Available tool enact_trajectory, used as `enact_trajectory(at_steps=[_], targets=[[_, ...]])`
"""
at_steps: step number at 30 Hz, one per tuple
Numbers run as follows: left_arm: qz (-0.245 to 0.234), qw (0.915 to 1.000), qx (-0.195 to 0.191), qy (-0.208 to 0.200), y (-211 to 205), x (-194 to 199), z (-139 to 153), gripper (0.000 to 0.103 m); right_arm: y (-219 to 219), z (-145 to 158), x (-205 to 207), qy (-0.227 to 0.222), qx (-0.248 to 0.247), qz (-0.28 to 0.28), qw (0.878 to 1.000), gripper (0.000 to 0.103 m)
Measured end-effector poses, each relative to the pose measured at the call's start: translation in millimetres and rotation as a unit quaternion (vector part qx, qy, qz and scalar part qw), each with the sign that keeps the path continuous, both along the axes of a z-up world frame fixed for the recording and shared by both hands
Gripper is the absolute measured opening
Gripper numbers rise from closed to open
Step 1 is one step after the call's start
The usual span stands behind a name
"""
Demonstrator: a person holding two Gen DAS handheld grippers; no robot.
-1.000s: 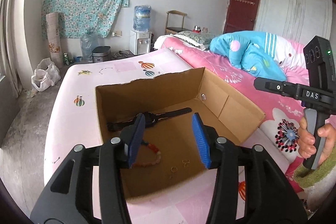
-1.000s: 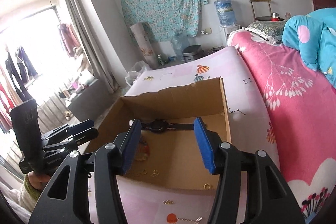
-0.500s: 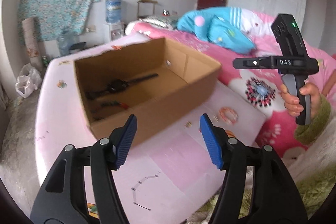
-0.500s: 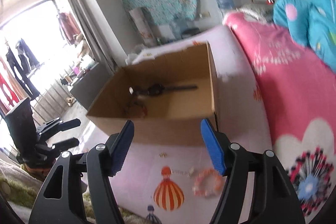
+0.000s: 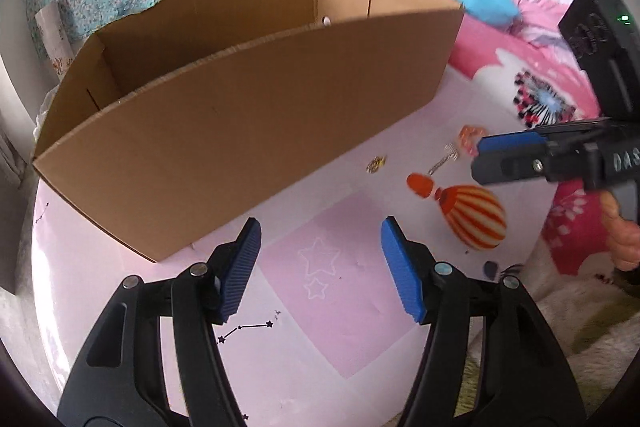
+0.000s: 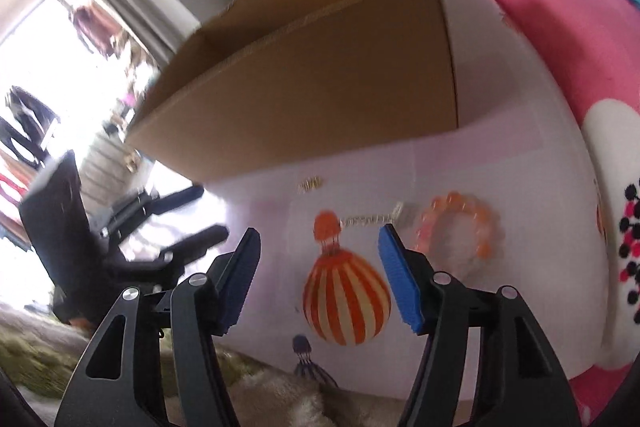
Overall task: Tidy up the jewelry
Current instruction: 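Move both tools out of the box back toward the gold charm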
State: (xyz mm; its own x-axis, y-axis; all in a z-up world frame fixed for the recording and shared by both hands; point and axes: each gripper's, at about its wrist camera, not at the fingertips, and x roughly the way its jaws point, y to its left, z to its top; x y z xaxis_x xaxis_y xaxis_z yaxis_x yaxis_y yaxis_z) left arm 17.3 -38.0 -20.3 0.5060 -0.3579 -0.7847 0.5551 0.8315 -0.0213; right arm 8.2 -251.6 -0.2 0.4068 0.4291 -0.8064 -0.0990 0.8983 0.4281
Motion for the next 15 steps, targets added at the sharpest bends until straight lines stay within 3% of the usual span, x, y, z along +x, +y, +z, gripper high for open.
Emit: enact_trajectory(at_steps=[10,15], targets=[[0.002,1.0,0.007,0.003,-3,0,-6,0.059,-12,-12,7,0.014,-0.067,-0.018,0.997,0.056],[0.011,0.9999,0.006,0.004,1,1,-8,0.059,-5,-6,7,0.0,-0.064,-0.014,0.998,0.055]])
